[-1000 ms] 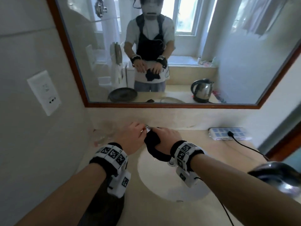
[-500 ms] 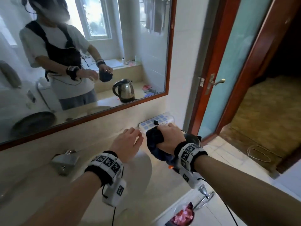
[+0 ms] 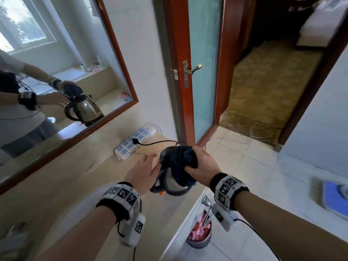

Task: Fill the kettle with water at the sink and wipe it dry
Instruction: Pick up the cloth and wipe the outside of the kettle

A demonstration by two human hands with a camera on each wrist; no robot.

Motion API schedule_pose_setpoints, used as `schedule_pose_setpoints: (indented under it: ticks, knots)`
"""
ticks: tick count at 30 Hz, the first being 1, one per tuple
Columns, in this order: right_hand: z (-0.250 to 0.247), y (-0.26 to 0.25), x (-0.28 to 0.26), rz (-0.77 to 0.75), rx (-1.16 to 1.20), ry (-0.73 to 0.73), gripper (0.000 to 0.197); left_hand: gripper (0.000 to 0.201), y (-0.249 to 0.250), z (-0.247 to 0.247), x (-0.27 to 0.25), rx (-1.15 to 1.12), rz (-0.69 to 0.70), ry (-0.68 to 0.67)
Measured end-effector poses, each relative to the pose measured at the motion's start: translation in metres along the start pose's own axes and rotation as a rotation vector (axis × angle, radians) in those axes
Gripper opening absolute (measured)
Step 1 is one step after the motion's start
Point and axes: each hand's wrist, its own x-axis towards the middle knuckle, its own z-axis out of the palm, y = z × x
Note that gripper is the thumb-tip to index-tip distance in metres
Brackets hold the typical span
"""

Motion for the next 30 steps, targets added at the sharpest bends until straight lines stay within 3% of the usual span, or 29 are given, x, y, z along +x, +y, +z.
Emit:
schedule_pose_setpoints:
  ticks: [5,10,14,18,23,30]
  knots:
    - [0.03,0.025,-0.013,0.142,0.193,0.101,0.035,0.05,-0.001,0.012,0.021,0.028,0.027,-0.032]
    - [0.072,0.029,-0.018,0.226,0.346,0.198,0.042,0.028,-0.01,0.035,0.03,0.051,0.039,-0.017]
    - [0.093,0.021,-0.023,0.188,0.463,0.303,0.069,0.039,-0.014,0.046,0.026,0.016,-0.024,0.024]
    - [0.126,0.02,-0.025,0.12,0.372,0.332,0.059,0.049,-0.014,0.053,0.022,-0.115,-0.065,0.034]
    - [0.151,0.025,-0.024,0.056,0.282,0.447,0.052,0.046,-0.016,0.051,0.024,-0.221,-0.071,-0.037]
    - [0.193,0.04,-0.03,0.236,0.152,0.214,0.043,0.041,-0.022,0.052,0.027,-0.21,-0.054,-0.097]
